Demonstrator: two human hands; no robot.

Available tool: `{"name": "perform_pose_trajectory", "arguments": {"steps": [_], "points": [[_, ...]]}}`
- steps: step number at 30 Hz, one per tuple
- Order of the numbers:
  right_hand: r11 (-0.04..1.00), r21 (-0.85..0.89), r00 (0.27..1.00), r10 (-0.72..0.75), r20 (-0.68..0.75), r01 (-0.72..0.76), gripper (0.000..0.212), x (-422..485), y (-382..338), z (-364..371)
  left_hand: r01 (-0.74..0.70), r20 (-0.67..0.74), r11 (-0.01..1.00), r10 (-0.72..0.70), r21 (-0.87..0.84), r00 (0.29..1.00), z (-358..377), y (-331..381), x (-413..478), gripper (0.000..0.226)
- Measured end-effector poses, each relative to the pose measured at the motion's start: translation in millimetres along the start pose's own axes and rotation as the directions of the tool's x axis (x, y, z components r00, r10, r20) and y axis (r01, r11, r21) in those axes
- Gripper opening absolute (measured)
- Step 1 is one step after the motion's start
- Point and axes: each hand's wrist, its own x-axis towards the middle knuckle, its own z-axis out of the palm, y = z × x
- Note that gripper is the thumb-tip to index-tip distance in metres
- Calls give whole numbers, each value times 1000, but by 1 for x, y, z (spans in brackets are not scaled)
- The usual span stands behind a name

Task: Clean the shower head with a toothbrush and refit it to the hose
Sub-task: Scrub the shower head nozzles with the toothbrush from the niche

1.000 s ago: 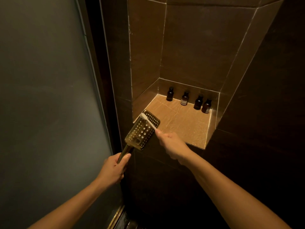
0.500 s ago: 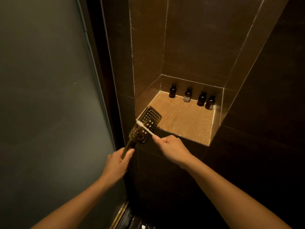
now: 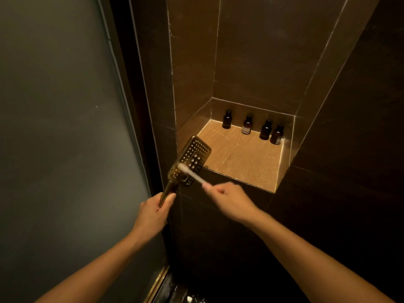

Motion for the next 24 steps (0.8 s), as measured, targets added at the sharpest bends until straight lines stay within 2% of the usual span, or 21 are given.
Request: {"name": "perform_pose_trajectory", "arguments": {"steps": [3,6,8,10,15,24], "points": [[995,-65,982,-81,-170,71,48,8,0,-35,182,117,961,-160,-207,980,5,8,-2,40],[954,-298,939,-140,-315,43,27,23,2,-64,396,245,799,-316,-452,917,12,19,-2,41],[926,-374,920,-190,-342,52,10,30,6,-74,475,336,687,-339,-550,879,13,26,-2,42],[899,-432,920,-227,-321,72,1,37,10,-79,502,394,640,-318,-582,862,14,33,-3,43],[849,-529,926,-200,-321,0,19,53,24,-75,526,438,590,-301,-613,847,17,40,-5,46],[750,-659,913,-222,-343,-66,15,57,49,-70,566,486,563,-304,-602,819,18,42,-13,48]]}}
